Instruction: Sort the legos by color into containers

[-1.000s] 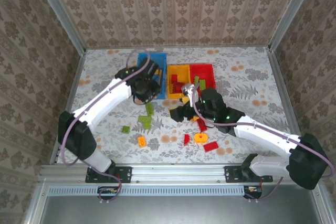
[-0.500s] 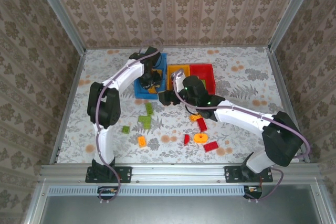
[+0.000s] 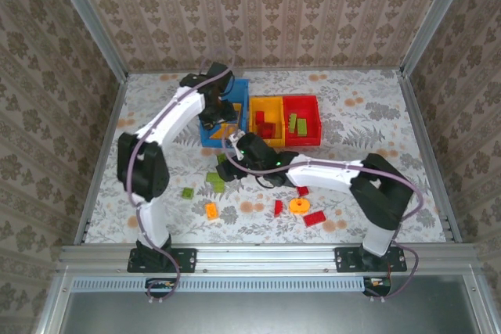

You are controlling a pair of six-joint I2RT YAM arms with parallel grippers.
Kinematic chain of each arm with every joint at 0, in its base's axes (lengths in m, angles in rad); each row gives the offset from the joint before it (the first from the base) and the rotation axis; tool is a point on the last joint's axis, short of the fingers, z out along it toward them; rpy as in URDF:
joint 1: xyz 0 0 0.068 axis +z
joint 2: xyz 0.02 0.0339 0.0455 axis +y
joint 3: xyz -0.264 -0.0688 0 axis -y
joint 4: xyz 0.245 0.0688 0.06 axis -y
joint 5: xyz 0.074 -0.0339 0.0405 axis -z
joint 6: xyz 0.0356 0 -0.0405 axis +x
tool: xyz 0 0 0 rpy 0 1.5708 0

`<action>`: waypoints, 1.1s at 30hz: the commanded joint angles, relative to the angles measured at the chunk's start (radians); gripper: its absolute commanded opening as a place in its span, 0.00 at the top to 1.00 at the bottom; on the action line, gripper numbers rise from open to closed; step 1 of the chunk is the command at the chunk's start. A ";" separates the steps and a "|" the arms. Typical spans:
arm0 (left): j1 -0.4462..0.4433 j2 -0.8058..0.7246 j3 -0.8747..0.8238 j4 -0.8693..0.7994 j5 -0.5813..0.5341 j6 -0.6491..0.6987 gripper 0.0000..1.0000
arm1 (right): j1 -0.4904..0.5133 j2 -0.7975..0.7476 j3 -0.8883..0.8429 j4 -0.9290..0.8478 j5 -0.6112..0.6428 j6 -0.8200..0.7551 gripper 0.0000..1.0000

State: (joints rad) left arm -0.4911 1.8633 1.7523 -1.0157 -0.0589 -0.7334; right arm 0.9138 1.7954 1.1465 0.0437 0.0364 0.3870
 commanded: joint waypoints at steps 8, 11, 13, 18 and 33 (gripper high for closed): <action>0.085 -0.547 -0.327 -0.070 -0.079 -0.074 0.33 | 0.023 0.297 0.342 -0.307 0.201 0.206 0.20; 0.095 -0.658 -0.413 -0.075 -0.072 -0.069 0.32 | 0.041 0.378 0.450 -0.398 0.238 0.219 0.23; 0.100 -0.716 -0.458 -0.081 -0.057 -0.080 0.32 | 0.046 0.434 0.527 -0.470 0.254 0.239 0.27; 0.102 -0.798 -0.513 -0.100 -0.030 -0.089 0.32 | 0.066 0.529 0.664 -0.599 0.297 0.251 0.40; 0.100 -0.958 -0.608 0.025 0.170 0.045 0.34 | 0.073 0.448 0.647 -0.531 0.276 0.213 0.78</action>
State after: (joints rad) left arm -0.3912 0.9356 1.1515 -1.0386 0.0280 -0.7502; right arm 0.9825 2.3257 1.8229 -0.5068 0.3149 0.6224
